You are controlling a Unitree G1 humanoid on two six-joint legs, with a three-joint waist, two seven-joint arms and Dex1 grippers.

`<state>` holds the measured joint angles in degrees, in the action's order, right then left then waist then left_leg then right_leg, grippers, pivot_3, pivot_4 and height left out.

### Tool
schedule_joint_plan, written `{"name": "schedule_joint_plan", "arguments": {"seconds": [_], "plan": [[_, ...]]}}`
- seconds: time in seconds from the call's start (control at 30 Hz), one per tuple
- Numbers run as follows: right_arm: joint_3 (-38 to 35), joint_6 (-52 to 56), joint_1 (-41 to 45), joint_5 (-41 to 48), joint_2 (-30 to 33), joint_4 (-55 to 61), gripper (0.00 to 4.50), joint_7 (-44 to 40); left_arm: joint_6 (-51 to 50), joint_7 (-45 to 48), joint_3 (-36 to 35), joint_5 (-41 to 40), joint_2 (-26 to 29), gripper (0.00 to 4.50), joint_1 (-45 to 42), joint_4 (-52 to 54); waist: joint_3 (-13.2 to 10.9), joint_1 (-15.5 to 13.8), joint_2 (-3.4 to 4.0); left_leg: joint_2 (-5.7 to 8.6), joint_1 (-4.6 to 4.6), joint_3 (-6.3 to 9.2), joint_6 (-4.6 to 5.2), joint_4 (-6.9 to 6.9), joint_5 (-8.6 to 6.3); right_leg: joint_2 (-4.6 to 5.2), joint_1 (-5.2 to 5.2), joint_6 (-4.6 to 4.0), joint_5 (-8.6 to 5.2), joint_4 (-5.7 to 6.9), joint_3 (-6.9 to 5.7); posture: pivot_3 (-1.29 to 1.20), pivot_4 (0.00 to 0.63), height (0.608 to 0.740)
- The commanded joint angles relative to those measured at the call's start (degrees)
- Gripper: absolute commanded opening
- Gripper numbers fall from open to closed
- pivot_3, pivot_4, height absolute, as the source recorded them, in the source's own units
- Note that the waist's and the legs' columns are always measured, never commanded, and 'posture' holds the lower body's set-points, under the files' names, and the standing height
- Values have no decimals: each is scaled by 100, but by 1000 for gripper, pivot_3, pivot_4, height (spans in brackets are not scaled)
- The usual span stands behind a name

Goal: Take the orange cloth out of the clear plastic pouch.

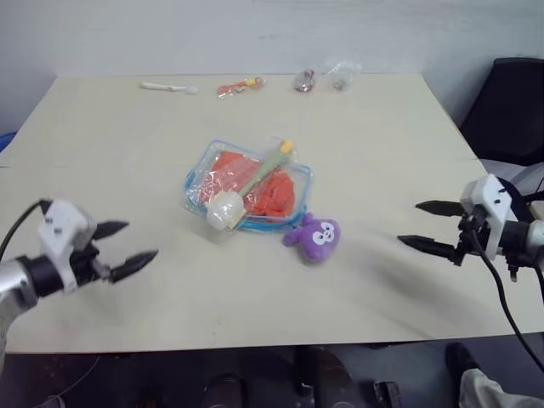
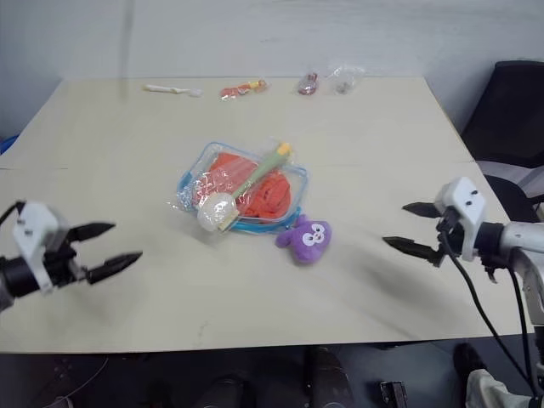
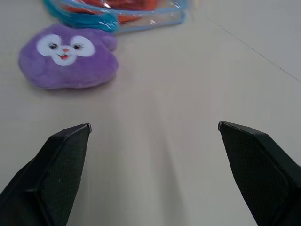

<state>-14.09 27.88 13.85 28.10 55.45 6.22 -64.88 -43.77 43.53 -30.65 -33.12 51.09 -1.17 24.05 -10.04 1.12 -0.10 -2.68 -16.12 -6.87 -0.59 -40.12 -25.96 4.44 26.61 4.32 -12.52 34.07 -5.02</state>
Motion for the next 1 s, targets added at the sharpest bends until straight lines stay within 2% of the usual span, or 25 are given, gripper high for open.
{"name": "schedule_joint_plan", "arguments": {"seconds": [0.03,0.17,0.23,0.37,0.6,0.77,1.0], "plan": [[-138,476,-35,615,22,1067,4500,28,-1245,-728,574,-596,111,4481,-1298,364,0,-21,0,2,1,2,0,-1,0,1,-3,0,0,3,0,0,150,740],[-39,855,67,1026,-109,1865,4500,345,-2377,-1428,1452,-655,-178,4481,-2841,103,1,-25,-2,7,5,4,-2,-4,1,0,-7,1,1,6,0,0,150,740],[-25,1045,202,1276,-232,2145,4500,554,-2837,-1823,2035,-369,-457,4481,-3618,-313,1,-30,-2,10,9,6,-4,-6,2,0,-10,1,1,9,-1,0,150,740],[-23,1228,325,1521,-309,2420,4500,790,-3092,-2015,2894,29,-767,4481,-4438,-1017,2,-13,-3,12,7,9,-4,-10,3,0,-12,1,1,9,-3,0,150,740],[-156,1200,83,1740,-278,2729,4500,889,-2589,-1794,3807,557,-1161,4481,-4851,-1739,1,-18,-4,12,5,12,-3,-11,3,-1,-11,1,1,9,-4,0,150,740],[-231,1153,-80,1794,-249,2862,4500,930,-2191,-1527,4274,996,-1190,4481,-4849,-2211,1,-72,-5,12,2,11,-2,-19,3,-1,-11,2,2,9,-3,0,150,740],[-280,1079,-267,1766,-258,2934,4500,992,-2075,-1277,4241,1125,-1262,2328,-4790,-2301,2,-107,-6,12,0,11,-1,-23,3,-1,-11,4,3,9,0,0,150,740]]}}
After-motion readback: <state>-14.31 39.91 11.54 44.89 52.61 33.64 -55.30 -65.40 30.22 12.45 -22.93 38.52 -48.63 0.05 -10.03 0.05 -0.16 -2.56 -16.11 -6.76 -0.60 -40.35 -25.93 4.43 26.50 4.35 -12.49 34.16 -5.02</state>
